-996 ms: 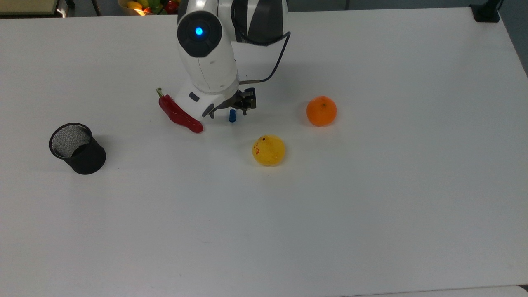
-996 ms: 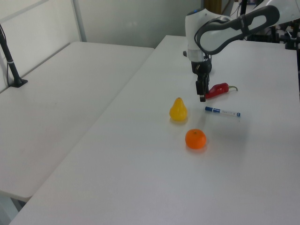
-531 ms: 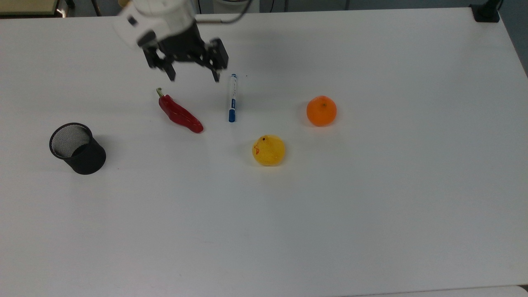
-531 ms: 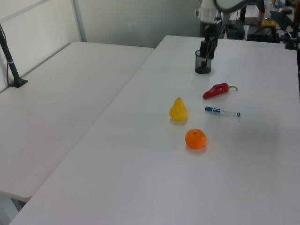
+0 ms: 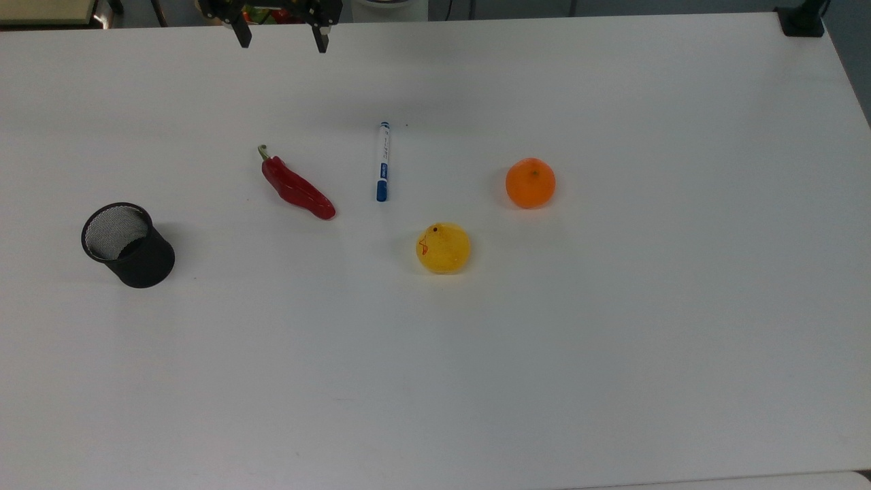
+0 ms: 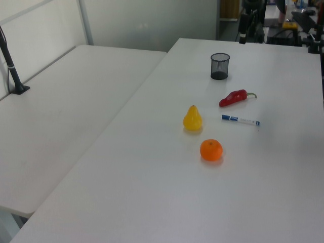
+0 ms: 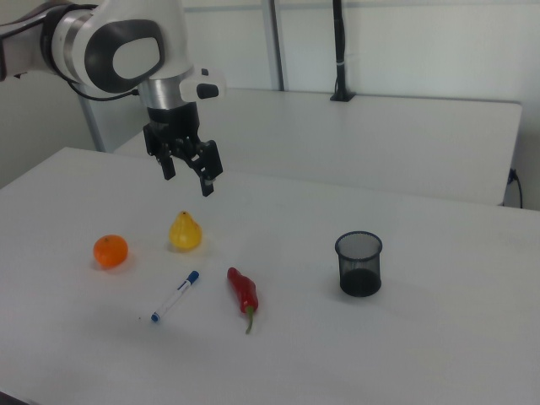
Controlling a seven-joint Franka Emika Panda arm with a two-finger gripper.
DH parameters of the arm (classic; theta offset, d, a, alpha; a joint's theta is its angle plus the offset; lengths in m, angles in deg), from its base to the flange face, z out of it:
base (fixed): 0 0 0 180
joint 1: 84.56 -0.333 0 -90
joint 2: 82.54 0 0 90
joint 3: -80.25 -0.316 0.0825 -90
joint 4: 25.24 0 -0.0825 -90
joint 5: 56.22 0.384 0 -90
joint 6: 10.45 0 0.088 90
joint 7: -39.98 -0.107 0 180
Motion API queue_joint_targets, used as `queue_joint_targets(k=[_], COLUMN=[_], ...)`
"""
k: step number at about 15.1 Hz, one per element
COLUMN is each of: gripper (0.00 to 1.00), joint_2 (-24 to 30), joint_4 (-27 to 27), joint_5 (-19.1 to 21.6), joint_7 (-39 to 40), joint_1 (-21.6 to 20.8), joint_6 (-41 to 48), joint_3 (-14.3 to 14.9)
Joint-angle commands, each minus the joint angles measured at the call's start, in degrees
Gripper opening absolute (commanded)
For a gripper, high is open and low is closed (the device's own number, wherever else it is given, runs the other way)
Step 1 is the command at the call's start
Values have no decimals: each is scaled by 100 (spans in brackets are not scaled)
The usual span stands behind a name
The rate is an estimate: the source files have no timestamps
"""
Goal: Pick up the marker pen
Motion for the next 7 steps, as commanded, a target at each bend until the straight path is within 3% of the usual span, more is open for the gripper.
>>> queue_joint_targets(k=[1, 7], gripper=[100, 100], joint_2=[269, 269], joint_4=[-332, -279], joint_5=[-180, -189], joint_7=[-142, -169], joint_1=[57, 65], joint_6=[282, 353], joint_3=[-144, -135])
